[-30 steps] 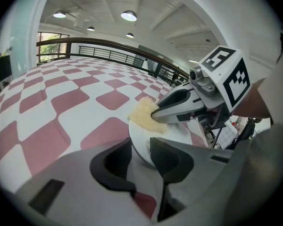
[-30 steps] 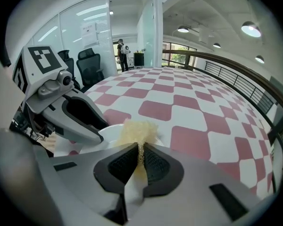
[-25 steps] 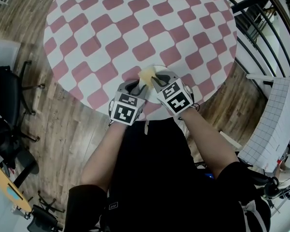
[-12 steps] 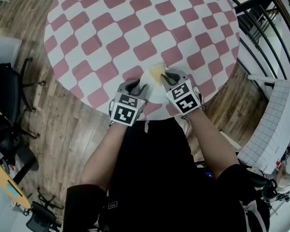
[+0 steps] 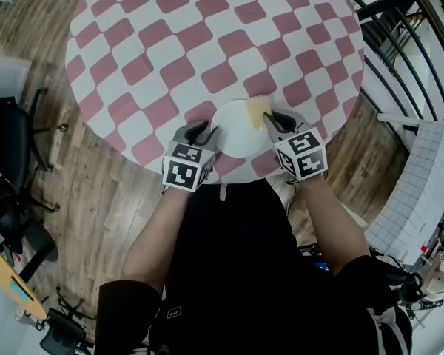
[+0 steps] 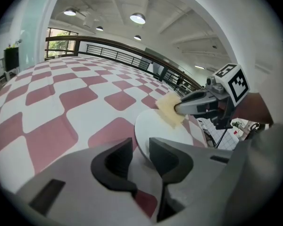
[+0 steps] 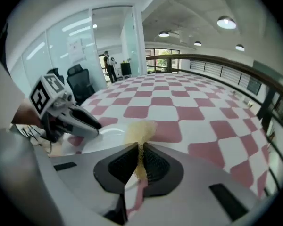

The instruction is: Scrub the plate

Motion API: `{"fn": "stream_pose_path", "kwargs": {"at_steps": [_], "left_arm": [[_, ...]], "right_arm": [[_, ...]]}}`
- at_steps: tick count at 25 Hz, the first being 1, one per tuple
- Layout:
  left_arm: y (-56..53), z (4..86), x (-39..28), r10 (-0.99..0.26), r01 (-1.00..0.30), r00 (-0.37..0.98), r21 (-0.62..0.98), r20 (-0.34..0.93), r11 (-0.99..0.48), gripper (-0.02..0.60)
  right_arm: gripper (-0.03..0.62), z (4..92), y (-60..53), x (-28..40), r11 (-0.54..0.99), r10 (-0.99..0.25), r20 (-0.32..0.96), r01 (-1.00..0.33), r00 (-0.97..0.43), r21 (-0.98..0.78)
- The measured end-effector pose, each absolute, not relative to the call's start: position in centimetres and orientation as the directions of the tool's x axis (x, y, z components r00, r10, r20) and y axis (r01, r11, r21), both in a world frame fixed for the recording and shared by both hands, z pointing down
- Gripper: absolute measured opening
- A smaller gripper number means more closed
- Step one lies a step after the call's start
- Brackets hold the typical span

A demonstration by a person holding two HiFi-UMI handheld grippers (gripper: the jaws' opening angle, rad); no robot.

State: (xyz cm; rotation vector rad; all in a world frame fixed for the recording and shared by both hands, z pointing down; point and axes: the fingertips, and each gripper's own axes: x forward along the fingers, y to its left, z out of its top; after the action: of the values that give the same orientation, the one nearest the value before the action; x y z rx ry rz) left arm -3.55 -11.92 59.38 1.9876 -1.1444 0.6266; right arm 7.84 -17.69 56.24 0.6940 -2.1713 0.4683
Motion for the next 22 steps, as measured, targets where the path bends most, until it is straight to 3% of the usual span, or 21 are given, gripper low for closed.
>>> {"fn": "stream_pose_path", "kwargs": {"at_steps": [3, 7, 15, 22], "left_arm": [[-11.5, 59.2, -3.3, -0.496, -0.868, 0.492, 0.367, 0.715, -0.334, 0.115], [-11.0, 59.4, -2.8, -0.471, -0.854, 0.517, 0.390, 0.715, -0.345, 0.110], [-11.2, 59.6, -2.7, -0.476, -0.859, 0.507, 0.374, 0.718, -0.351, 0.107], [-11.0, 59.8, -2.9, -0.473, -0.863, 0.497, 0.359, 0.727, -0.354, 0.107]], "right_arm": [[0.040, 56.9, -14.7, 4.1, 0.801, -0.193, 0.753, -0.545, -0.629, -0.249], [0.040, 58.8, -12.6, 1.1, 0.827, -0.124, 0.777, -0.498, -0.617, -0.263], [0.040, 59.2, -13.5, 0.7, 0.898, -0.165, 0.839, -0.431, -0.519, -0.090], [0.040, 59.3, -16.7, 3.9, 0.867, -0.253, 0.849, -0.497, -0.463, -0.013]]}}
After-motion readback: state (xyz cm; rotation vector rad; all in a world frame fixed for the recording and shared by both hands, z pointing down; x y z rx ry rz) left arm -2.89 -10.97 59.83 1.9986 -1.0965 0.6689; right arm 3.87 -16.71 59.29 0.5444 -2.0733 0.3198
